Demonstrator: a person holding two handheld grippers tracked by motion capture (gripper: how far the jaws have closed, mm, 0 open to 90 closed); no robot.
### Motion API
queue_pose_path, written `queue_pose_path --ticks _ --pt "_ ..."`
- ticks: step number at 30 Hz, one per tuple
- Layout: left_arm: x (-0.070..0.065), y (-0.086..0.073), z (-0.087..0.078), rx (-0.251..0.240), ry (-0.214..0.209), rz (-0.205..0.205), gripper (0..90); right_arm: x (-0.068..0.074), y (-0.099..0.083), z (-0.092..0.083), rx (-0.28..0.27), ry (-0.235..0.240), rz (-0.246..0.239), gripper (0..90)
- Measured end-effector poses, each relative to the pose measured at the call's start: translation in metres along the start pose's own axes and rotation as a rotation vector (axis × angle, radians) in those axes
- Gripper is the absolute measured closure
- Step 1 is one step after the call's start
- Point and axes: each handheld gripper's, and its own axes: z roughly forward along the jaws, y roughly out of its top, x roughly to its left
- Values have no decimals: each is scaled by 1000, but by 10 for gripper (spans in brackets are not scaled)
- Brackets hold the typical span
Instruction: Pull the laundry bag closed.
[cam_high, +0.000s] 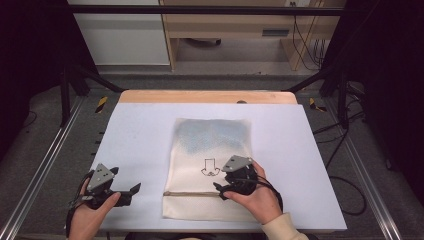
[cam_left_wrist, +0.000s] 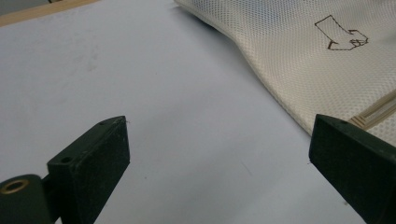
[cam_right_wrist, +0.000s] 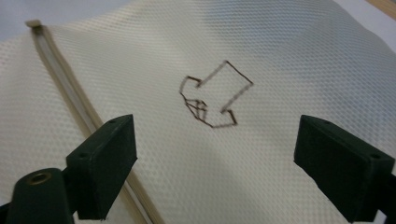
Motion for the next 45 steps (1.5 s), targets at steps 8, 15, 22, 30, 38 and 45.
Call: queue_pose_path --ticks 8,15,22,30,38,45 --pt "1 -1 1 10 8 0 55 21 33 21 67 65 -110 197" --pt "5 -1 0 4 24 -4 53 33 50 30 87 106 -138 238" --pt "7 0 0 11 32 -12 62 44 62 34 107 164 -161 406" --pt "11 -1 -3 1 44 -24 54 56 79 44 120 222 -180 490" --pt "15 -3 -5 -13 70 -33 57 70 93 55 176 273 -224 553" --pt "11 -2 -1 4 59 -20 59 72 96 60 167 296 -208 626"
